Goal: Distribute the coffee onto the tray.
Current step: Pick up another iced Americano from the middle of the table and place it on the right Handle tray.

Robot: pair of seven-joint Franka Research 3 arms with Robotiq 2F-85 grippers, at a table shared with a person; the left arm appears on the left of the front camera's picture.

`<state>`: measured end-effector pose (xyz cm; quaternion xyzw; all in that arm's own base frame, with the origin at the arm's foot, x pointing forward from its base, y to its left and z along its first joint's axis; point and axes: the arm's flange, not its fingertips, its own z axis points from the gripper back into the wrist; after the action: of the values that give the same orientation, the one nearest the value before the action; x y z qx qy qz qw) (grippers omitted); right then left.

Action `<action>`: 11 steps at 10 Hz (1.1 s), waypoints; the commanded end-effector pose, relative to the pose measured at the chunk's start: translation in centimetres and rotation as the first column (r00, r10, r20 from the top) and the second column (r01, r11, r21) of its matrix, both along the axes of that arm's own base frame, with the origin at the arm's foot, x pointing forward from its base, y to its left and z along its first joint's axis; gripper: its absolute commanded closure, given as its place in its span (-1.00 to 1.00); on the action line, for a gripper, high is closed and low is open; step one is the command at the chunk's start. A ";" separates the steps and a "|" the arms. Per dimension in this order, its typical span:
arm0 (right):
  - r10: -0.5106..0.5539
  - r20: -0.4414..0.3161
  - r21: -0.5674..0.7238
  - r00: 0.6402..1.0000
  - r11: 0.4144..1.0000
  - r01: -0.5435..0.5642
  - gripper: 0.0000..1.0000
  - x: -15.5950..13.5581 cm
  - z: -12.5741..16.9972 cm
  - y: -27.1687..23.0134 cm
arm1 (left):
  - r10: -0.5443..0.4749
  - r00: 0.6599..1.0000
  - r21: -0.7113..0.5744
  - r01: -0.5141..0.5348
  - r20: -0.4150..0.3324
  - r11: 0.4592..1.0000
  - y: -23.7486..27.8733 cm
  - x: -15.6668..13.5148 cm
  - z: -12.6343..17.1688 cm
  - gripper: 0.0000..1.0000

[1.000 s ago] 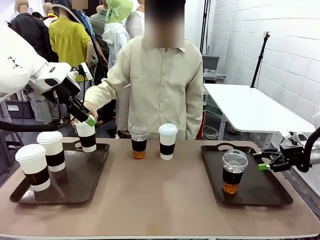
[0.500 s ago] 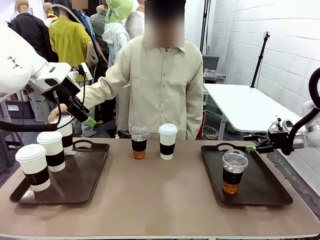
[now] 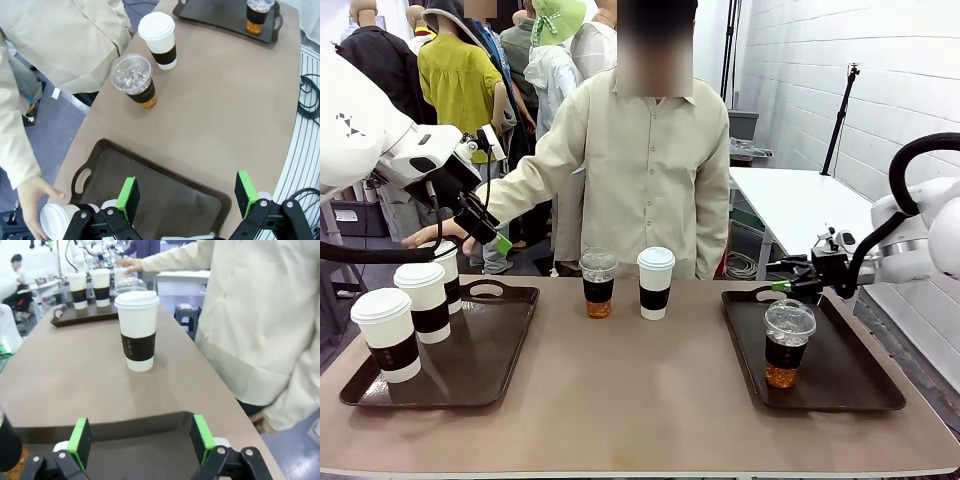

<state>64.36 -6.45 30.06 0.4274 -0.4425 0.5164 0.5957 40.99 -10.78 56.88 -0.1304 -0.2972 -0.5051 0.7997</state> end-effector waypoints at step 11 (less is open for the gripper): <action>0.072 -0.113 0.063 0.991 0.996 -0.065 -1.00 0.9 -3.4 10.2 | -0.004 1.000 -0.010 0.004 -0.004 1.000 0.1 0.0 0.0 -1.00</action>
<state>65.82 3.11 26.38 0.4975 -0.3971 0.5141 0.5749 40.99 -10.79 56.87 -0.1303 -0.2971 -0.5051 0.7998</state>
